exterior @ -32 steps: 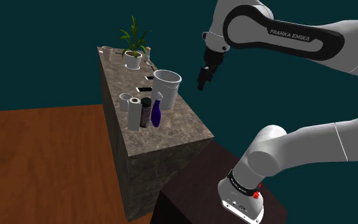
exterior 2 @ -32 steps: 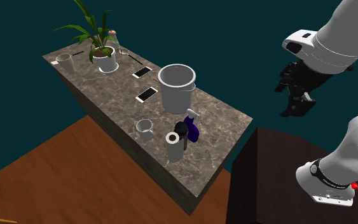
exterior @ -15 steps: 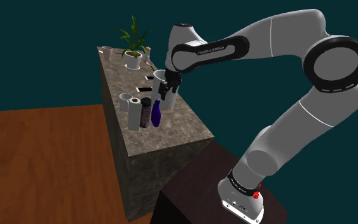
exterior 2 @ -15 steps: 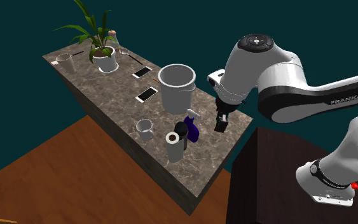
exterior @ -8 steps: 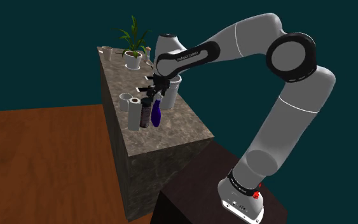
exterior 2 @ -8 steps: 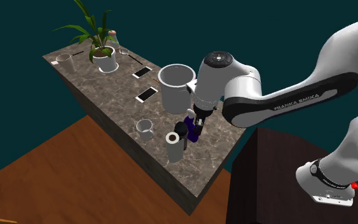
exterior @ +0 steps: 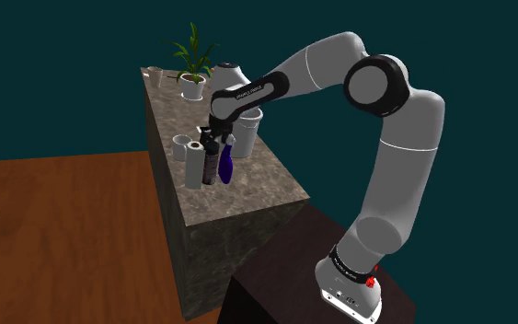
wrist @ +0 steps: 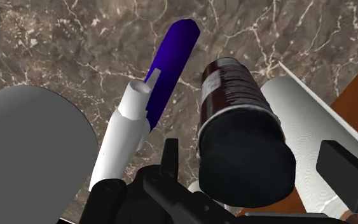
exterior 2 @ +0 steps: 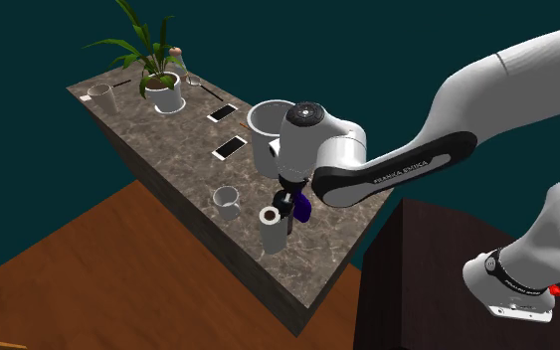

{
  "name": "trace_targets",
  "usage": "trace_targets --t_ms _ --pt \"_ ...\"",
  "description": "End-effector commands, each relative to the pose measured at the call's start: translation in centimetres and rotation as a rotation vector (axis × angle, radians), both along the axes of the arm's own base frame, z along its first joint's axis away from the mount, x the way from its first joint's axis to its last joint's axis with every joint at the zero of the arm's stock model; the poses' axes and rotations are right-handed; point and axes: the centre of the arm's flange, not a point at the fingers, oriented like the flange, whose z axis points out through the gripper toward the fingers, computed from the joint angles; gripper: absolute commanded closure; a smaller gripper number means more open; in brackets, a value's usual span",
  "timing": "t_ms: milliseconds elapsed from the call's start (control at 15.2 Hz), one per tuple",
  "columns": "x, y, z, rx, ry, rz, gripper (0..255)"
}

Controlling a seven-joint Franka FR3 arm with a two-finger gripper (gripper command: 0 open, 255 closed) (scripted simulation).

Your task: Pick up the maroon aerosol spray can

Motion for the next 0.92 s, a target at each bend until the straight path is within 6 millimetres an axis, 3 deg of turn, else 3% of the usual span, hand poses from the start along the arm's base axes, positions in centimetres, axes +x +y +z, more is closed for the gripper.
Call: trace_targets --t_ms 0,330,396,858 --pt "0.2 0.1 -1.1 0.0 -0.001 0.0 0" --pt "0.2 0.1 -3.0 0.0 -0.001 0.0 0" --pt "0.2 0.2 -3.0 0.0 0.0 0.0 255" --pt "0.4 0.3 -2.9 0.0 -0.001 0.0 255"
